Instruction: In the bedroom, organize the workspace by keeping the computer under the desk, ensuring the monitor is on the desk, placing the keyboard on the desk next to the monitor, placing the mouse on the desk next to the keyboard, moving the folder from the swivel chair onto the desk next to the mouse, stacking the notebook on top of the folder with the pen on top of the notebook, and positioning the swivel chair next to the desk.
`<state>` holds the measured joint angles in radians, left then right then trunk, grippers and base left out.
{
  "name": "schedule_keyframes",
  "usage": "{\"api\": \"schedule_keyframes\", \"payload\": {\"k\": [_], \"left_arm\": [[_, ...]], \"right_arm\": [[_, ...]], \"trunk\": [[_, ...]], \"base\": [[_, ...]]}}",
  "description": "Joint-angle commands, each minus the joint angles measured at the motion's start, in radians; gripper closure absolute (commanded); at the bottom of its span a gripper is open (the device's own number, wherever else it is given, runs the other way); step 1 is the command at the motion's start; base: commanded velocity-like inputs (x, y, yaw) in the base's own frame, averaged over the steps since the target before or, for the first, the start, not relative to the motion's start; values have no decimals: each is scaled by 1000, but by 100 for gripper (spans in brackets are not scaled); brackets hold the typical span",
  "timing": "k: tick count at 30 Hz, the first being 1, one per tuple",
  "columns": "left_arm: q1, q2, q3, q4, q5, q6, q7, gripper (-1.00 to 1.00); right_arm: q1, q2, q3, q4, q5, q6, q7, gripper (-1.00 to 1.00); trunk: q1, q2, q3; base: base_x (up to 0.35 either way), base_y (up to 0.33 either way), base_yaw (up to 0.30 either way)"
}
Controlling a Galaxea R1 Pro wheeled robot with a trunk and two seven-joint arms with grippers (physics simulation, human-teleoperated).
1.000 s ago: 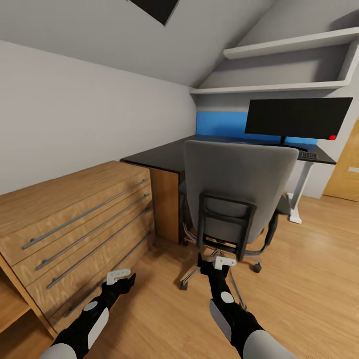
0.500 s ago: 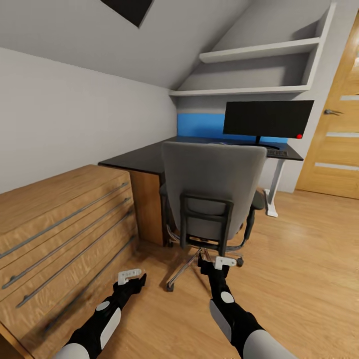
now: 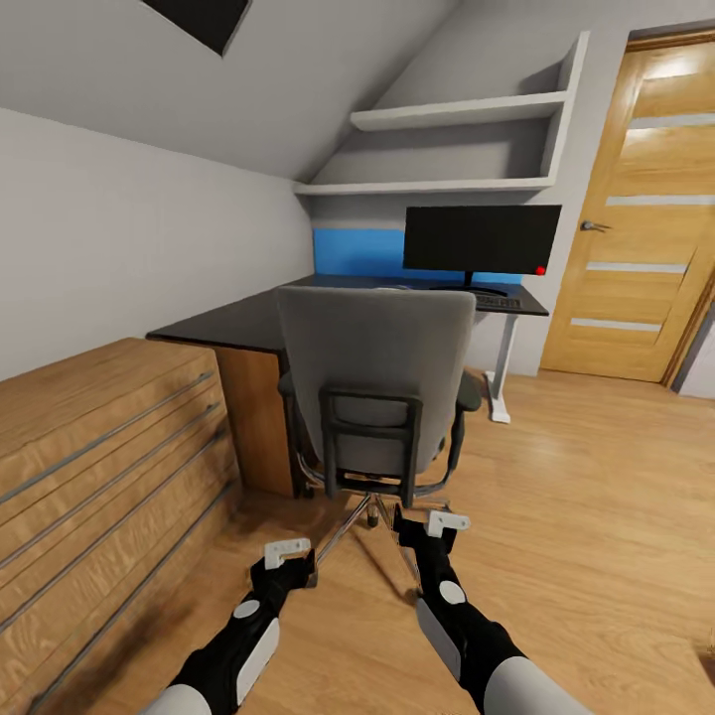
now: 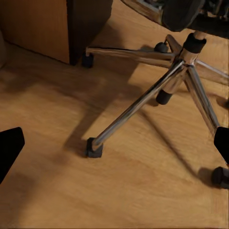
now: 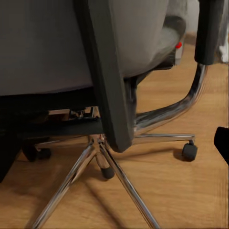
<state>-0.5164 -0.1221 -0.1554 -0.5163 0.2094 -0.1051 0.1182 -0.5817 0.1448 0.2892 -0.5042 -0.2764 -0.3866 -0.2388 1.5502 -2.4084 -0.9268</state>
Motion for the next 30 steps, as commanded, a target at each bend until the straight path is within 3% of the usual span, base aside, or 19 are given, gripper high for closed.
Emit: {"api": "schedule_keyframes", "payload": {"k": [1, 8, 22, 30], "left_arm": [[-1, -9, -13, -4, 10, -3, 13, -100], [-1, -38, -21, -64, 10, 5, 45, -100], [0, -36, -23, -88, 8, -3, 40, -100], [0, -36, -24, -85, 8, -4, 40, -100]], "right_arm": [[-1, -1, 9, 1, -8, -5, -7, -100], [-1, -1, 10, 1, -6, -5, -24, -100], [-1, 15, 19, 43, 4, -4, -28, -100], [-1, 21, 46, 60, 29, 0, -36, -100]], "trunk": [[0, 0, 0], [0, 0, 3], [0, 0, 4], [0, 0, 4]], "base": [[0, 0, -242], [0, 0, -212], [4, 0, -28], [186, 5, -1]]}}
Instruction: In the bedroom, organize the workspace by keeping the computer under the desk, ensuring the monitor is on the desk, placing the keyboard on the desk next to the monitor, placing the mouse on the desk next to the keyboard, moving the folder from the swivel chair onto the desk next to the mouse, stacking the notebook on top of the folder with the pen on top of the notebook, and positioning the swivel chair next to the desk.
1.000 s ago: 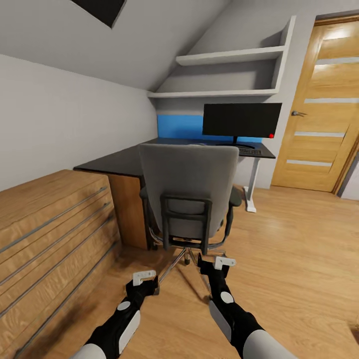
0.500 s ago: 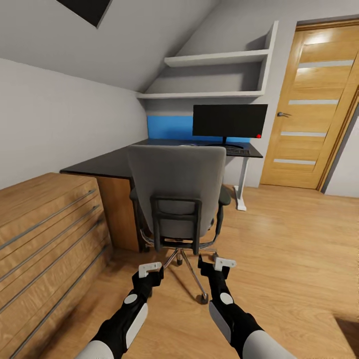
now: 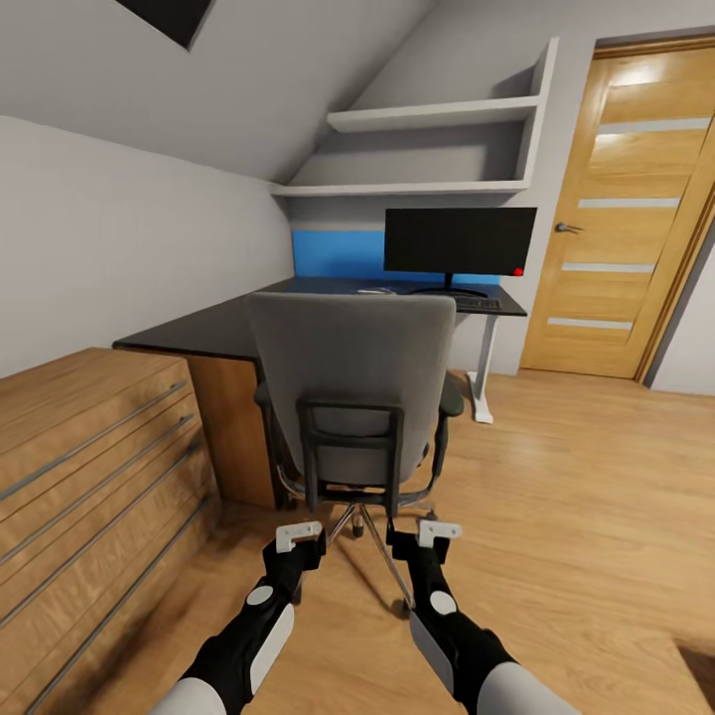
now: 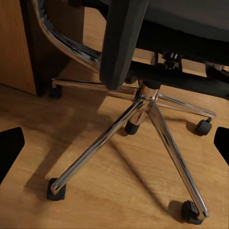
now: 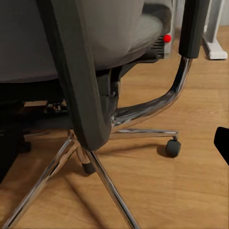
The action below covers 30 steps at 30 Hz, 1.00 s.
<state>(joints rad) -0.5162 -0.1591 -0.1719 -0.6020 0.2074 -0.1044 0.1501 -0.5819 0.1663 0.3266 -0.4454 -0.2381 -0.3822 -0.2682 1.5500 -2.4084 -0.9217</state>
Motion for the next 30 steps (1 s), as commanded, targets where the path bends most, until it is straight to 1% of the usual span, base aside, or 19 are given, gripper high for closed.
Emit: {"api": "schedule_keyframes", "payload": {"k": [1, 5, 7, 8, 9, 11, 14, 19, 30], "left_arm": [[-1, 1, -8, 1, 10, -5, 8, -100], [-1, 1, -8, 2, 10, -5, 8, -100], [-1, 1, -8, 2, 10, -4, 9, -100], [-1, 1, -8, 2, 10, -4, 9, -100], [-1, 1, -8, 3, 10, -3, 9, -100], [-1, 1, -8, 3, 9, -3, 9, -100], [-1, 1, -8, 3, 10, -3, 9, -100], [-1, 1, -8, 4, 10, -3, 9, -100], [-1, 1, -8, 4, 10, -3, 9, -100]], "right_arm": [[-1, 0, 10, 2, -9, -4, -7, -100], [-1, 3, 18, 5, 5, -3, -21, -100], [-1, 4, 40, 6, 45, -3, -40, -100], [-1, 5, 46, 7, 57, -3, -48, -100], [-1, 5, 55, 10, 78, -3, -67, -100], [-1, 6, 64, 18, 104, -3, -97, -100], [-1, 7, 70, 27, 122, -5, -119, -100], [-1, 7, 73, 31, 133, -6, -131, -100], [-1, 6, 72, 33, 131, -9, -135, -100]], "trunk": [[0, 0, -1], [0, 0, -1], [0, 0, -1], [0, 0, -1], [0, 0, -1], [0, 0, -1], [0, 0, -1], [0, 0, -1], [0, 0, -1]], "base": [[106, 1, 0], [50, 1, 0], [18, 0, 0], [18, 0, 0], [59, 11, 0], [120, 61, 0], [171, 118, 0], [74, 53, 0], [9, 6, 0]]}}
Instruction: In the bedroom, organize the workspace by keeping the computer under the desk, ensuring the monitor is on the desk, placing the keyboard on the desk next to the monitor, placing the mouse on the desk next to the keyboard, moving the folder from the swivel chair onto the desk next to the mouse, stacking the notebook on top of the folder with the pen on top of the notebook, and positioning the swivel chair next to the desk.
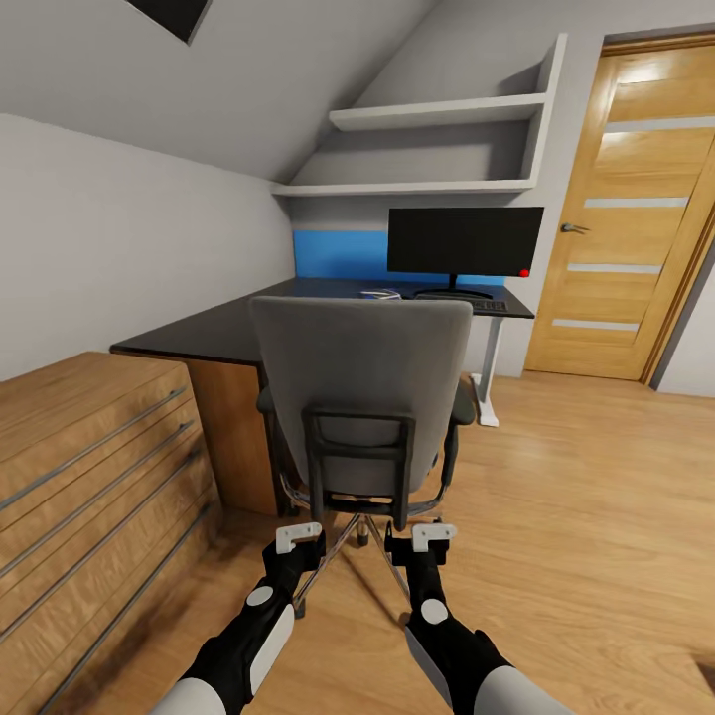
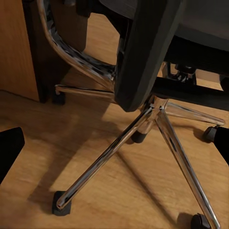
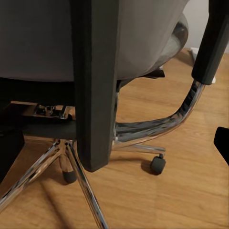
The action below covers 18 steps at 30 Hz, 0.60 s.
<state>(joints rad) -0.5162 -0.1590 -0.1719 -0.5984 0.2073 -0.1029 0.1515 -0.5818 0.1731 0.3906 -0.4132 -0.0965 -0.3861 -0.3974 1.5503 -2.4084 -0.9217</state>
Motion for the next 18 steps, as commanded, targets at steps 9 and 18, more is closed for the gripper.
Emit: {"api": "schedule_keyframes", "payload": {"k": [9, 18], "left_arm": [[-1, 1, -7, 1, 10, -4, 8, -100], [-1, 2, -8, 1, 10, -4, 8, -100]], "right_arm": [[-1, -1, 6, 2, -15, -5, -6, -100], [-1, -1, 5, 15, -13, -6, 3, -100]], "trunk": [[0, 0, -1], [0, 0, -1]], "base": [[24, 0, 0], [106, 0, 0]]}}
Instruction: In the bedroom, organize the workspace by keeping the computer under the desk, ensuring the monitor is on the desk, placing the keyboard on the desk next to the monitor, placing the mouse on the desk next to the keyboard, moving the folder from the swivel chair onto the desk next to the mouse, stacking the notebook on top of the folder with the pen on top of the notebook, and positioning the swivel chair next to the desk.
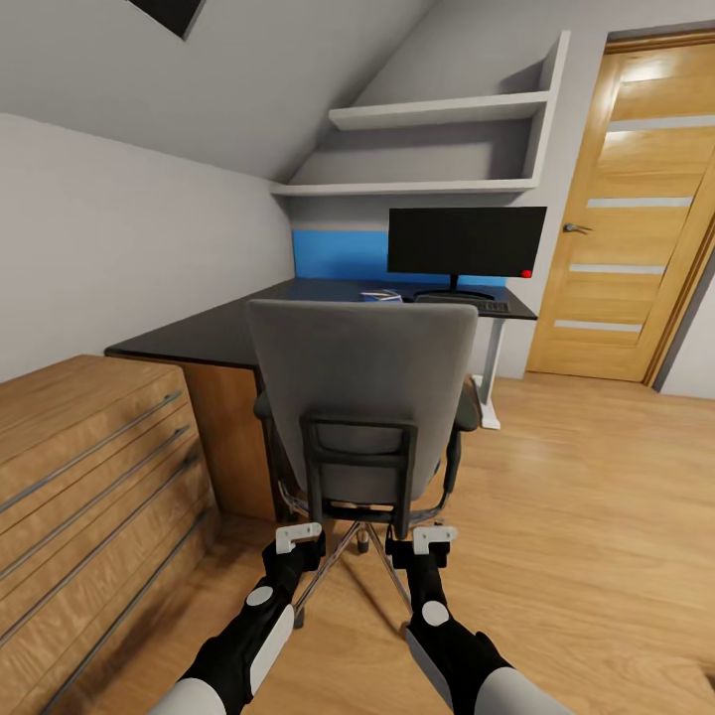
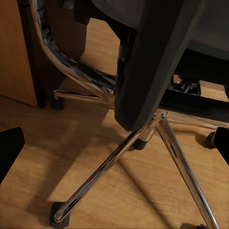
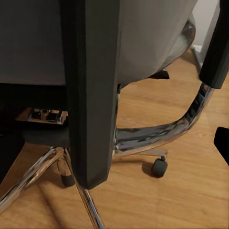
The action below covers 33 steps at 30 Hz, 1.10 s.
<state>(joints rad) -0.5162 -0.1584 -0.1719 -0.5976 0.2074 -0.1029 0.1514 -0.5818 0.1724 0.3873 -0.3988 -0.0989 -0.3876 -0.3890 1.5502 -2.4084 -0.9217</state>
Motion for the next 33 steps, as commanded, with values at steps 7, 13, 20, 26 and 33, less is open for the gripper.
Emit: {"api": "schedule_keyframes", "payload": {"k": [7, 13, 20, 26, 33], "left_arm": [[-1, 1, -8, 1, 10, -5, 8, -100], [-1, 1, -8, 0, 10, -5, 8, -100], [-1, 2, -7, 1, 10, -5, 9, -100], [-1, 2, -6, 1, 10, -5, 11, -100], [-1, 2, -6, 1, 9, -5, 11, -100]], "right_arm": [[-1, -1, 8, 3, -10, -6, -4, -100], [-1, -1, 8, 3, -10, -6, -4, -100], [-1, -1, 8, 3, -10, -4, -4, -100], [-1, -1, 8, 3, -10, -5, -4, -100], [-1, -1, 8, 3, -10, -4, -4, -100]], "trunk": [[0, 0, -1], [0, 0, -1], [0, 0, -1], [0, 0, -1], [0, 0, -1]], "base": [[8, 0, 0], [55, 0, 0], [136, 0, 0], [18, 0, 0], [30, 0, 0]]}}
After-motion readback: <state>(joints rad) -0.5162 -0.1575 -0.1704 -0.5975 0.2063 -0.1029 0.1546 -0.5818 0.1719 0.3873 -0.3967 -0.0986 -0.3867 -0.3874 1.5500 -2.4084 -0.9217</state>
